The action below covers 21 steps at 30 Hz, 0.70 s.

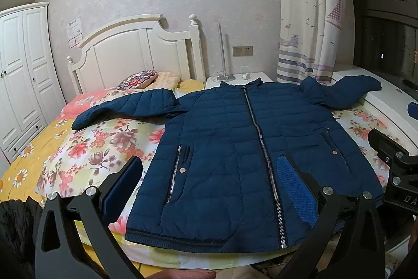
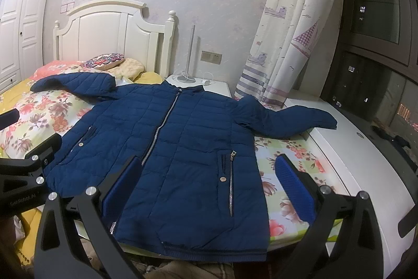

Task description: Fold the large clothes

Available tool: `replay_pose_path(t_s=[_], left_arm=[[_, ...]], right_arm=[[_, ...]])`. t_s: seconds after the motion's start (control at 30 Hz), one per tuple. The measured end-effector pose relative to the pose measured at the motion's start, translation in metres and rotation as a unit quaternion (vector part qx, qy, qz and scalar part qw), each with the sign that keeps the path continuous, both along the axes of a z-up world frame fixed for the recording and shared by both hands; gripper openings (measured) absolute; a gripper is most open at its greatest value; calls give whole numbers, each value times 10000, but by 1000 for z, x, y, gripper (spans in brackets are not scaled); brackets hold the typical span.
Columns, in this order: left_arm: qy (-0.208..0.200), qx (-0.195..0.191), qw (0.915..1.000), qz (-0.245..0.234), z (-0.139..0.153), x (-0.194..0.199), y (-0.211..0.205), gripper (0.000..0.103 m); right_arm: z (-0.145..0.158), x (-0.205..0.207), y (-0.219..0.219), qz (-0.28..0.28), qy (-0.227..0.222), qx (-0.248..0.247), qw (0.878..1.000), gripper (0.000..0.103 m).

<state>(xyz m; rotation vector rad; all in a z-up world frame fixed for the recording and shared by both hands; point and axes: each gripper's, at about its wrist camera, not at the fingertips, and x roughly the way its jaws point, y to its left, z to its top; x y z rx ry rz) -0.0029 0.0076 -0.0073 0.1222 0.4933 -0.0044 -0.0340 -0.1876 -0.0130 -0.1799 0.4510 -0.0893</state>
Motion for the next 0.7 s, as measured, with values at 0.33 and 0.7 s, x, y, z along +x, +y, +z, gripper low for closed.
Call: replay_pose_path(t_s=[0.33,0.7], left_arm=[[13,-4,10000,-11,1,1,1,99],[13,-1,10000,-9,0,1,2,99]], right_arm=[[1,0,0,10,6,3,10000,101],[2,0,0,12,4,4,10000,101]])
